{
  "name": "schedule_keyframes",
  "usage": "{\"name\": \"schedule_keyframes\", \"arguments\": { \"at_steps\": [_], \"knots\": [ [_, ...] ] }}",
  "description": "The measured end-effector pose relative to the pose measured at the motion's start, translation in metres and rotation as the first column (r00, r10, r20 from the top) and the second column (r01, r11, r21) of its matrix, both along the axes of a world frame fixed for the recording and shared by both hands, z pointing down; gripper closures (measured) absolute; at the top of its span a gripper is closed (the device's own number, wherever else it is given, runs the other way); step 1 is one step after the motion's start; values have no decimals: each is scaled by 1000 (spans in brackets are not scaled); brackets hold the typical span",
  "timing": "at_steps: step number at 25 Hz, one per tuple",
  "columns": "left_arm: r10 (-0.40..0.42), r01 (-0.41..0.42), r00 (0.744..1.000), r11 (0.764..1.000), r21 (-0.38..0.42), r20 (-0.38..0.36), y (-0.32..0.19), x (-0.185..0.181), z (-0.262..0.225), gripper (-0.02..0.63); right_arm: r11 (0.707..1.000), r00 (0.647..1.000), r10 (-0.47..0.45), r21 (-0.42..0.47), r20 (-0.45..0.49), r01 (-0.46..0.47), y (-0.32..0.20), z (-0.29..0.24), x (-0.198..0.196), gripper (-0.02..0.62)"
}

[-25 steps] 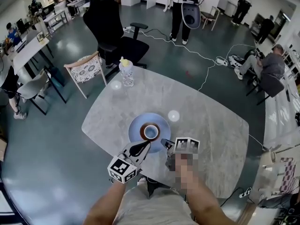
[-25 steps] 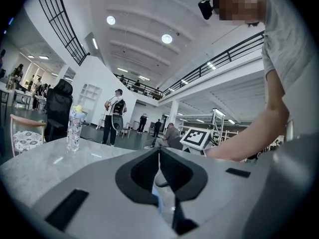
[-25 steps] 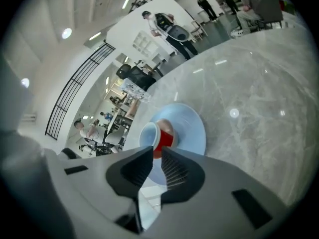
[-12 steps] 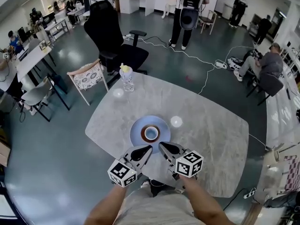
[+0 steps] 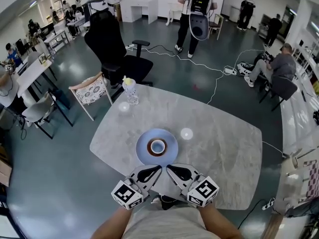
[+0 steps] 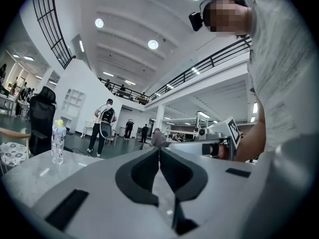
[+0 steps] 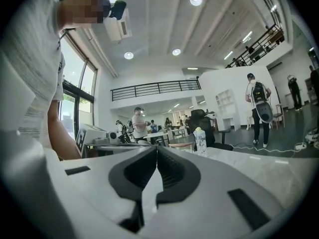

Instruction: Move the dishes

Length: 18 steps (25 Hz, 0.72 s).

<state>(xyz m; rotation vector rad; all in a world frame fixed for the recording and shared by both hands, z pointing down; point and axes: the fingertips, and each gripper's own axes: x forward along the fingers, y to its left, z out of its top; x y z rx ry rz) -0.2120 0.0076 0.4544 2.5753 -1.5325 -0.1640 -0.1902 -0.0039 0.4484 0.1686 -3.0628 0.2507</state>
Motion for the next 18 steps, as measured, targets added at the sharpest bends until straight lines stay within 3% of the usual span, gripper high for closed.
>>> {"name": "schedule_keyframes", "arguments": {
  "at_steps": [6, 10, 18],
  "knots": [
    [37, -38, 999, 999, 28, 18, 10, 6, -16, 584, 995, 1000, 27, 92, -9, -26, 11, -13, 2, 575],
    [40, -41, 998, 999, 30, 45, 17, 9, -17, 584, 994, 1000, 17, 112, -24, -14, 20, -15, 3, 577],
    [30, -32, 999, 999, 42, 31, 19, 8, -21, 584, 989, 998, 21, 144, -55, -13, 22, -14, 1, 577]
  ]
}}
